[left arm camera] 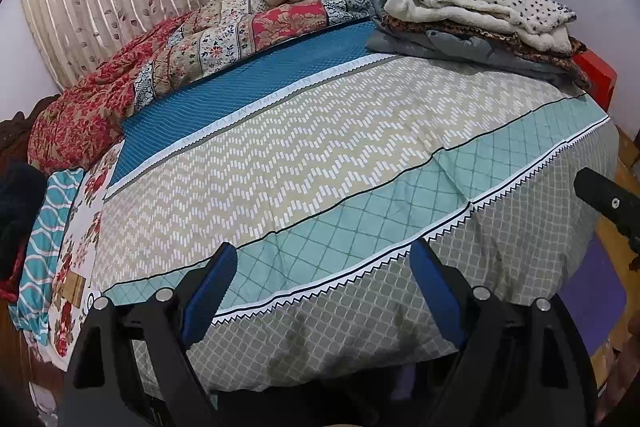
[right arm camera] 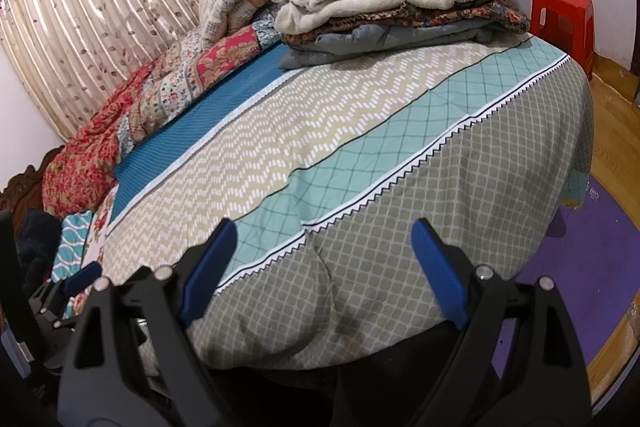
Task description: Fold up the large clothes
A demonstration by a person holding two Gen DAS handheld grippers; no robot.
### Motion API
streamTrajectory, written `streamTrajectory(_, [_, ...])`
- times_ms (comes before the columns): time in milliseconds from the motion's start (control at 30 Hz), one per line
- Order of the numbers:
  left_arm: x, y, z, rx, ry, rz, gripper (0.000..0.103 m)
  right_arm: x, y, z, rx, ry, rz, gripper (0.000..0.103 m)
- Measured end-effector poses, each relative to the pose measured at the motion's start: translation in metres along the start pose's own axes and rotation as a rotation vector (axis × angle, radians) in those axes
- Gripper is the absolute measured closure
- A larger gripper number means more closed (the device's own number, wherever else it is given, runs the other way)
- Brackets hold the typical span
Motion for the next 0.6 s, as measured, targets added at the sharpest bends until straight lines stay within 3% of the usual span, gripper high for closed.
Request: streamTrajectory(600, [0.0024,0.0033,0.0016,-0.009,-0.002,0.005,0.089,-0.0005,-0.0041,0.0023,-0.001,-0.003,0.000,0.018])
Point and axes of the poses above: each gripper's, at about its wrist camera, not at the fingertips, and z roughly the way its jaws point, x to its right, y to its underside, the point moved 8 cm from there along z, roughly the way its jaws point, and after that the axes turned 2 degrees about z, right-handed, at the moved point
